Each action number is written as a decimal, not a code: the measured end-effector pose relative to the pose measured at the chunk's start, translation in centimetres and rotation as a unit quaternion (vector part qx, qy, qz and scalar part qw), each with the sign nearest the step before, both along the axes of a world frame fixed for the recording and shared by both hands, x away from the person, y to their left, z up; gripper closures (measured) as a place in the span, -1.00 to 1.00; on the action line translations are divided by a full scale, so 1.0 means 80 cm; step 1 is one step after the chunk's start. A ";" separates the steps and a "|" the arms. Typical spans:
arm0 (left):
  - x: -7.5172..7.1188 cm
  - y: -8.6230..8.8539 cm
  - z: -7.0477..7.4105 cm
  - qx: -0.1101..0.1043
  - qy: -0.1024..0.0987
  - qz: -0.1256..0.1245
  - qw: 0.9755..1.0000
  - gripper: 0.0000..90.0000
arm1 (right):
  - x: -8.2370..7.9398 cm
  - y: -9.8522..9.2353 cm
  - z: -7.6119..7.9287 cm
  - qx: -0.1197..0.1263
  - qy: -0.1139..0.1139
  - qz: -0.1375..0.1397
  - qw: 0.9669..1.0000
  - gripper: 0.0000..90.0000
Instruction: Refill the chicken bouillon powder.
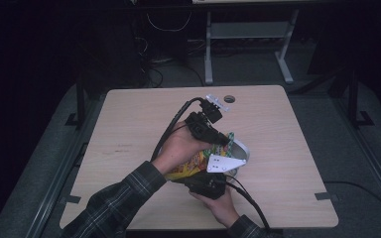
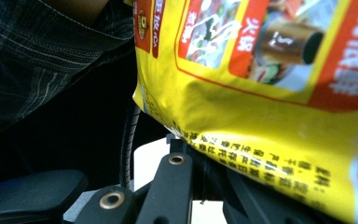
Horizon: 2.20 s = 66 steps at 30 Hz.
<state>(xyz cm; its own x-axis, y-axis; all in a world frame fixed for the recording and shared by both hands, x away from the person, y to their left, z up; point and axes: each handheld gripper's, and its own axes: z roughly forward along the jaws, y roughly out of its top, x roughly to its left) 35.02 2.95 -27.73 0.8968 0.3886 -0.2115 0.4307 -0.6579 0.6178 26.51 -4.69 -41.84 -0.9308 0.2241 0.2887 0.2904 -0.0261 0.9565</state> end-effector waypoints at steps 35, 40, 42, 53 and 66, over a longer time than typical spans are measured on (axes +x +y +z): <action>-0.004 0.022 0.006 -0.028 -0.001 -0.003 1.000 0.97 | 0.000 0.005 -0.002 -0.022 0.015 -0.001 1.000 1.00; -0.008 0.032 0.010 -0.037 -0.002 -0.008 0.999 0.97 | -0.001 0.008 -0.004 -0.029 0.016 -0.002 0.999 1.00; -0.009 0.034 0.010 -0.039 -0.002 -0.007 0.999 0.97 | -0.001 0.009 -0.004 -0.030 0.016 -0.001 0.999 1.00; -0.015 0.052 0.020 -0.061 -0.004 -0.015 0.998 0.97 | -0.001 0.011 -0.008 -0.036 0.024 -0.001 0.999 1.00; -0.023 0.102 0.033 -0.105 -0.014 -0.013 0.994 0.97 | 0.000 0.014 -0.012 -0.050 0.022 -0.008 0.998 1.00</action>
<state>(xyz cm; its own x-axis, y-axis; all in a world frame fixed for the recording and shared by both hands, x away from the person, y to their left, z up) 33.17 11.14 -25.11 0.9126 0.3154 -0.2601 0.3960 -0.5240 0.7541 26.49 -3.57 -42.78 -0.9138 0.2682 0.3050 0.3327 0.0635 0.9409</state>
